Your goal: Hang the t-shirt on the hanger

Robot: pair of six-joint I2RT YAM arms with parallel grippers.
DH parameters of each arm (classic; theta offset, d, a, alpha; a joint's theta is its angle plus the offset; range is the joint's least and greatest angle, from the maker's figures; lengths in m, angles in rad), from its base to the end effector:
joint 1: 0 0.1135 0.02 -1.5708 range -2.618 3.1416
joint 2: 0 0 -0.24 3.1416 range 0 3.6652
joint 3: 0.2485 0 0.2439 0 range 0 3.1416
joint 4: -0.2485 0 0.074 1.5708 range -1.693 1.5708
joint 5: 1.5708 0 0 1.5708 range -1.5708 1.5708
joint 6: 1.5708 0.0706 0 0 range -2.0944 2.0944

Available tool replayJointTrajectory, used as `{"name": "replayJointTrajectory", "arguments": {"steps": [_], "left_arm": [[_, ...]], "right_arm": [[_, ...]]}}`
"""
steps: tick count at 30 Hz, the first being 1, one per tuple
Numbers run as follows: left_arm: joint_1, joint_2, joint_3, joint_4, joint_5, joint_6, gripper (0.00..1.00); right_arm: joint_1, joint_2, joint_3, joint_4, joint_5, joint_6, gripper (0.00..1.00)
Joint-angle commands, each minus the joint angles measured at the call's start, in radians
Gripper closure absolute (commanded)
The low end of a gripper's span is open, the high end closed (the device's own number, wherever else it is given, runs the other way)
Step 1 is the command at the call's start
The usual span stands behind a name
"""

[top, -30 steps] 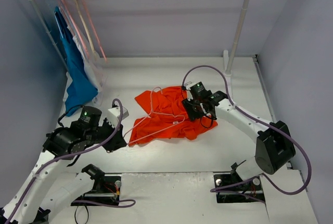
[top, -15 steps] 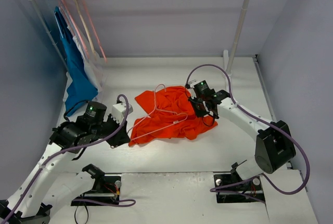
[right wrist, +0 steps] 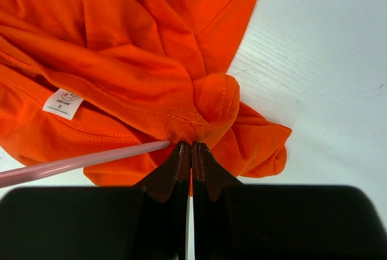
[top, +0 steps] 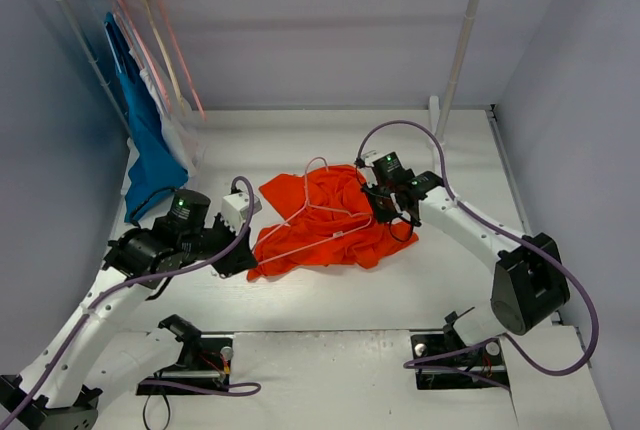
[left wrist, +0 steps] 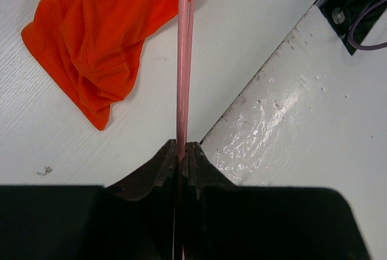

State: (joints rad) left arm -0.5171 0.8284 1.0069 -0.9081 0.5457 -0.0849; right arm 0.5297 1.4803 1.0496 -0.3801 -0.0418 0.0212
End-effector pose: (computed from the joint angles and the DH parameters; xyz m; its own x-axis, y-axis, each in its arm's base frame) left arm 0.1383 -0.1208 0.3018 -0.6417 0.2816 -0.7134 0.7070 0.5777 -0.4079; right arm 0.2900 0.1732 0.2036 -0.6366 -0.3482 -0.6881 -0.5163 0.8552 0.0449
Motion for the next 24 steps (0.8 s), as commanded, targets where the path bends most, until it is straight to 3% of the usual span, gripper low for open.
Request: {"name": "replayJointTrajectory", "arguments": {"steps": [1,11,15,24], "left_arm": [[-0.004,0.008,0.004,0.106,0.033,0.01,1.0],[-0.004,0.008,-0.024,0.182,0.014,-0.015,1.0],[-0.004,-0.023,-0.07,0.335,-0.032,-0.062,1.0],[-0.024,0.026,-0.103,0.553,0.019,-0.144,1.0]], "right_arm": [[-0.007,-0.057,0.062,-0.003,-0.021,-0.006,1.0],[-0.007,-0.089,0.13,-0.028,-0.049,-0.003,1.0],[-0.005,-0.1,0.158,-0.037,-0.066,0.003,1.0],[0.006,-0.112,0.329,-0.042,-0.132,-0.009,1.0]]}}
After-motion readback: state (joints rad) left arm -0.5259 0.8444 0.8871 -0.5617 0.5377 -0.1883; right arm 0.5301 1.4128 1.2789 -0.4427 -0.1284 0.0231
